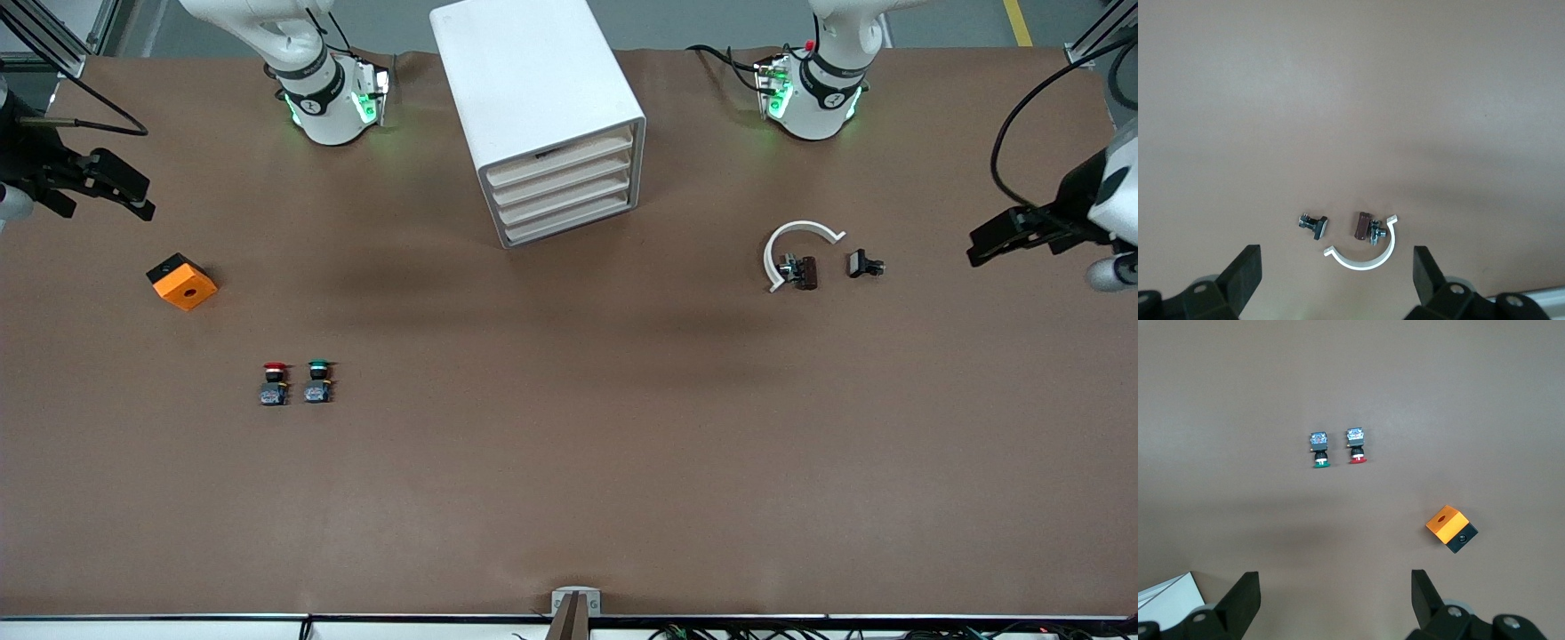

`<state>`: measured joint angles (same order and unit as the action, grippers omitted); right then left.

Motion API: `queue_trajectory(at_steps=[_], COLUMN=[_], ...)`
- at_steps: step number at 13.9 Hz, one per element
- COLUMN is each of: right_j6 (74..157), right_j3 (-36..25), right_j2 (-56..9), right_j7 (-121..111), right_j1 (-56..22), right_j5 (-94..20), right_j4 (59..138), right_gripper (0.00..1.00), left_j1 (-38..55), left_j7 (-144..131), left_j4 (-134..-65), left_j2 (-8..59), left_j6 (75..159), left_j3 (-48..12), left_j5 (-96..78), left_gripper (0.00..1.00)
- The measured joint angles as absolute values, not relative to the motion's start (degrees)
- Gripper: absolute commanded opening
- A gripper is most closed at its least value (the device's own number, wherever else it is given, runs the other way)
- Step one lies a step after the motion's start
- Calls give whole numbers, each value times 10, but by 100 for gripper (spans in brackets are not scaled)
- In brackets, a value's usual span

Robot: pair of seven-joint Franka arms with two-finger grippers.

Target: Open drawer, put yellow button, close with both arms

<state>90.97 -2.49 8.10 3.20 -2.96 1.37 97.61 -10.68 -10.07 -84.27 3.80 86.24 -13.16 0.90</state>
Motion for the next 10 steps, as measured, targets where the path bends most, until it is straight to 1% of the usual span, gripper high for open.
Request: queue_trajectory(at_steps=[1,3,7,10], right_j6=[911,913,913,911], right_j3=[-25,-25,-28,-29], right_j2=[81,81,81,81], right_j7=[32,32,32,32], right_j1=[-30,-30,-29,-29], right_j5=[14,14,14,14], right_j4=[974,965,945,939], right_gripper=[100,100,100,100], left_j1=[-95,-86,-79,-73], left_j7=[-84,-57,-47,-48], left_j4=[-855,-885,-926,-936], left_j2=[25,-2,-54,-67], left_j6=[862,862,855,847], left_j3=[-108,-87,-99,-103], left_j5=[3,0,-1,-1], left_gripper=[100,100,100,100])
